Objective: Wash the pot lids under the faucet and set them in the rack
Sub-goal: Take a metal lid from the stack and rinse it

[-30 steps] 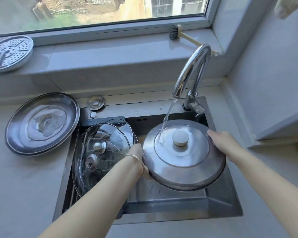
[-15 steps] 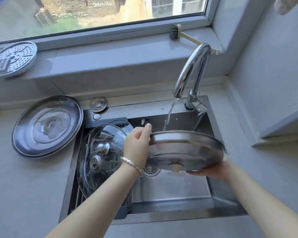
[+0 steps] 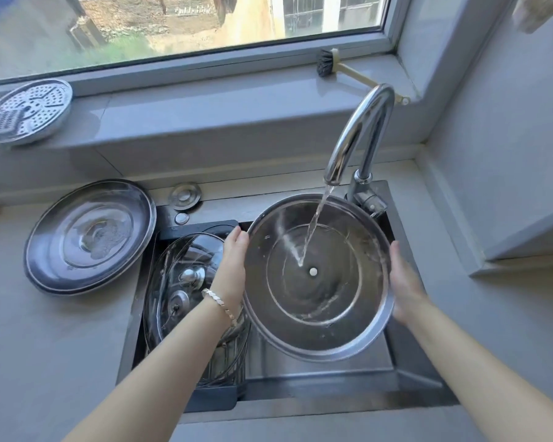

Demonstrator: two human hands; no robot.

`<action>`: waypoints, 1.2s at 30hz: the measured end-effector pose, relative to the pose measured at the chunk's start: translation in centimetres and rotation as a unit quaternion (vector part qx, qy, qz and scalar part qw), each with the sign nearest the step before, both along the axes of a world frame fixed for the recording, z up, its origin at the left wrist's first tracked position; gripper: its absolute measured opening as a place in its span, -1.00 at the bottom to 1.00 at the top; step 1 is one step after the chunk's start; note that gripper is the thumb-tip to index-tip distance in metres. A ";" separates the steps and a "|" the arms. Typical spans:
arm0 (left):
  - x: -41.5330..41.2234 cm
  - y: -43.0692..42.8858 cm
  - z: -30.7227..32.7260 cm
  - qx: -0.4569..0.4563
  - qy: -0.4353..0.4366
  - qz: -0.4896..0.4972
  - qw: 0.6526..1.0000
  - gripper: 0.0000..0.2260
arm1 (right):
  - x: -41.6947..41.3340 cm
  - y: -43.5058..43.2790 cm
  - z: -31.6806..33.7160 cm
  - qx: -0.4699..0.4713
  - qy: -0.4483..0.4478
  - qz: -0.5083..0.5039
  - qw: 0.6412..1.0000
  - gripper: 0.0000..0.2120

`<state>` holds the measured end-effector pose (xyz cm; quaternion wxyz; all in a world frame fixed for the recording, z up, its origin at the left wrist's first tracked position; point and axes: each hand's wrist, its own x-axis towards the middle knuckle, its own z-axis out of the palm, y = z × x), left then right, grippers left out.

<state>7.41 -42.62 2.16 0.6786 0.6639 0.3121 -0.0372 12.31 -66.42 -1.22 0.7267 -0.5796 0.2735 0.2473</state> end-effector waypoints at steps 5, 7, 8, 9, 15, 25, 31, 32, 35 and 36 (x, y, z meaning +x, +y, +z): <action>0.4 -2.1 -1.7 -0.272 0.055 0.068 0.958 -0.52 | 3.4 -0.9 6.1 -0.143 -0.189 0.069 0.969 -0.68; 0.1 -3.3 -2.6 -0.338 0.103 0.074 0.932 -0.42 | 4.6 -0.9 8.5 -0.216 -0.228 0.149 0.938 -0.71; 0.0 -3.8 -3.1 -0.355 0.137 0.074 0.922 -0.39 | 5.1 -0.8 9.6 -0.258 -0.244 0.189 0.916 -0.72; -0.1 -4.3 -3.5 -0.358 0.174 0.068 0.915 -0.37 | 5.4 -0.6 10.2 -0.302 -0.252 0.221 0.893 -0.70; -0.3 -5.4 -4.3 -0.167 0.283 -0.001 0.945 -0.66 | 7.2 -1.8 9.8 -0.450 -0.155 0.326 0.817 -0.60; 3.9 -1.9 1.1 0.319 0.157 -0.182 0.917 -0.88 | 4.9 -1.8 0.5 -0.339 -0.003 0.191 0.921 -0.63; 4.6 -4.5 4.1 0.408 0.168 -0.274 0.854 -0.83 | 6.0 2.0 1.5 -0.179 -0.054 -0.006 0.982 -0.62; 4.6 -4.7 4.2 0.403 0.172 -0.284 0.853 -0.86 | 6.2 2.6 1.3 -0.155 -0.043 -0.038 0.986 -0.64; 4.4 -4.8 4.3 0.394 0.173 -0.295 0.853 -0.89 | 6.5 4.2 1.5 -0.115 -0.028 -0.069 0.991 -0.63; 4.3 -4.8 4.2 0.391 0.173 -0.295 0.855 -0.91 | 6.6 4.5 1.5 -0.092 -0.032 -0.062 0.993 -0.59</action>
